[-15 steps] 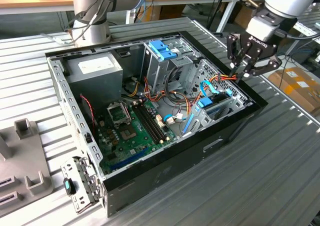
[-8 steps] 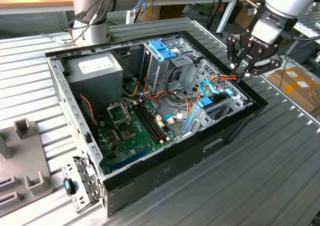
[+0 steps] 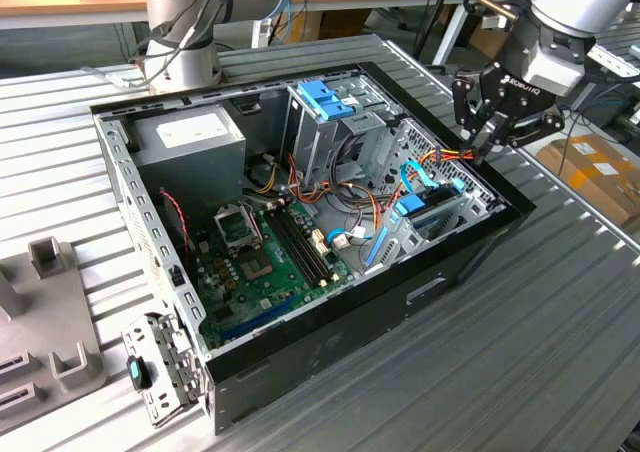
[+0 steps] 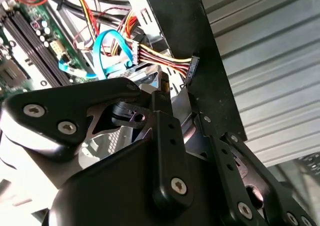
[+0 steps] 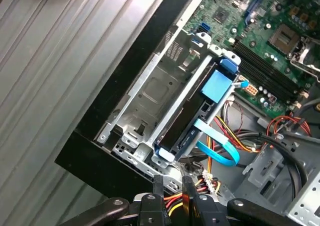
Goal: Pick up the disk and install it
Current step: 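Insert the second disk wire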
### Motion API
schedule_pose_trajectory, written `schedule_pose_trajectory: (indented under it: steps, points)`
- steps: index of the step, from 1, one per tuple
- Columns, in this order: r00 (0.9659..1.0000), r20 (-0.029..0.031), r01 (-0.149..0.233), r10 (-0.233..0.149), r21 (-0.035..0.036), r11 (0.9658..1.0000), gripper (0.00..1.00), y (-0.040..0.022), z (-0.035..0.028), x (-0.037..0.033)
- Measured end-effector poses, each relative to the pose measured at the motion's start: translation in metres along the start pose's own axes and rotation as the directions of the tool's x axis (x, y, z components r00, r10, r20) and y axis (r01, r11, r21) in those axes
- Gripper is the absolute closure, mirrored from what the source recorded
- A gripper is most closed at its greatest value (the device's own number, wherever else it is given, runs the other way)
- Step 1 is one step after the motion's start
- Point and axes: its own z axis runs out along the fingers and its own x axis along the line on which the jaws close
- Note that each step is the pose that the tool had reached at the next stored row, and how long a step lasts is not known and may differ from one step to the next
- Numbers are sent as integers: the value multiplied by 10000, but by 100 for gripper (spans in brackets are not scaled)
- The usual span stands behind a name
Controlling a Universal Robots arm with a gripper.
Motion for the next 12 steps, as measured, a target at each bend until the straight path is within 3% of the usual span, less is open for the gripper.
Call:
schedule_pose_trajectory:
  steps: [4, 9, 10, 12]
  points:
    - [9975, 15, 702, -702, -8, 9975, 71, -10, 1, 8]
    - [9884, 34, 1519, -1519, -17, 9884, 71, -22, 3, 16]
    - [9840, 41, 1780, -1780, -19, 9840, 71, -25, 3, 18]
    - [9712, 55, 2380, -2380, -24, 9713, 71, -31, 4, 23]
